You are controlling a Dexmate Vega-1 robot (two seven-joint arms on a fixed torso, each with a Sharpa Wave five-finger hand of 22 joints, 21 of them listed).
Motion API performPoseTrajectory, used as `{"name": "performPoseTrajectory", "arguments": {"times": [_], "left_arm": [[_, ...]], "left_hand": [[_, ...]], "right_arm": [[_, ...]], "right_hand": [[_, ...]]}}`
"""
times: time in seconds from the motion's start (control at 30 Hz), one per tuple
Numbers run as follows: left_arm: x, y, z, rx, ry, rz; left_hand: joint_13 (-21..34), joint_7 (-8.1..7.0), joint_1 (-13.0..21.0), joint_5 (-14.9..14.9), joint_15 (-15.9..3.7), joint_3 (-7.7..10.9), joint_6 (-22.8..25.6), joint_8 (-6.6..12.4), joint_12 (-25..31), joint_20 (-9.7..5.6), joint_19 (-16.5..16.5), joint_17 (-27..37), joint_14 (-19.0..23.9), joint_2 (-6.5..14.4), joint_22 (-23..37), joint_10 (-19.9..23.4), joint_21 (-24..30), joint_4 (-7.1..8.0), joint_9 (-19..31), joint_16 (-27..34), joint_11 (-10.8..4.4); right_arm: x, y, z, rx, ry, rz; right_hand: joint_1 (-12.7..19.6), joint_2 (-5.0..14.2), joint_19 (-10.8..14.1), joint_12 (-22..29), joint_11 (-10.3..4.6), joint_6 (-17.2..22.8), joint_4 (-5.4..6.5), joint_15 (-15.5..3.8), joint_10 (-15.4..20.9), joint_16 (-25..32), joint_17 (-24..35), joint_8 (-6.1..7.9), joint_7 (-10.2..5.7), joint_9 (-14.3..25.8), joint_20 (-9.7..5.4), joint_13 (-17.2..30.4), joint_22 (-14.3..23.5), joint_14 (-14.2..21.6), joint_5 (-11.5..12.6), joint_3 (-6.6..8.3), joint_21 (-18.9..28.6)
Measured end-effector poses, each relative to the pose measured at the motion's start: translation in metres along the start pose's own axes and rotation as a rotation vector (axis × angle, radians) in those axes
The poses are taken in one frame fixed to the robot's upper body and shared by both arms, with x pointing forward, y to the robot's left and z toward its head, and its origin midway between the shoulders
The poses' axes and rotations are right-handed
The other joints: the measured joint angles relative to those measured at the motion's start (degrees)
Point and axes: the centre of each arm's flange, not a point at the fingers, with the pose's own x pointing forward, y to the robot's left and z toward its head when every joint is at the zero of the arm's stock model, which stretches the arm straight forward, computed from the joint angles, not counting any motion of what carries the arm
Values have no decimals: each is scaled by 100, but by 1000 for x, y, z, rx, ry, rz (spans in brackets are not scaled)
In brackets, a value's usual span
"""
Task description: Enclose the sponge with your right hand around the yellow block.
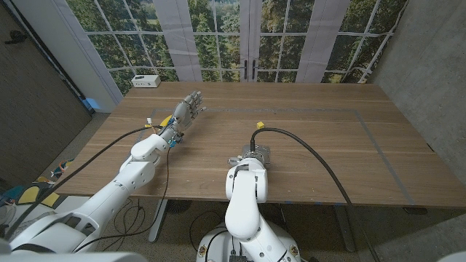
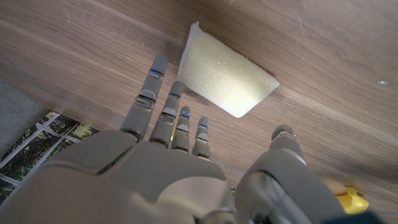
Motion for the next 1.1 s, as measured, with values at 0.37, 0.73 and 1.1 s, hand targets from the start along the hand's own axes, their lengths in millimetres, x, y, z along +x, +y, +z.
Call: {"name": "performPoseTrajectory", "arguments": {"times": [0.37,0.73,1.1], "left_arm": [[-4,1,2,12,-8,-4],[-2,2,6,22,-14,-13],[3,0,7,25,-14,-24]], "left_hand": [[0,-31,0,0,0,0,-32,0,0,0,0,0,0,0,0,0,0,0,0,0,0],[0,-62,0,0,0,-44,-1,0,0,0,0,0,0,0,0,0,-49,3,0,0,0],[0,-62,0,0,0,-44,-1,0,0,0,0,0,0,0,0,0,-49,4,0,0,0]], "right_arm": [[12,8,6,-40,68,24],[25,11,0,-34,110,61],[32,14,-12,26,114,84]], "right_hand": [[75,28,-74,-22,-28,-83,-51,-34,-94,-81,0,-27,-83,0,-11,1,0,-112,43,-2,-89],[371,139,-103,-46,-80,-222,-152,-71,-280,-172,-1,-48,-409,0,-41,15,0,-229,106,98,-144],[824,407,106,-14,-191,-108,-278,-166,-583,-191,75,51,-835,22,-75,14,32,-148,168,231,-225]]}}
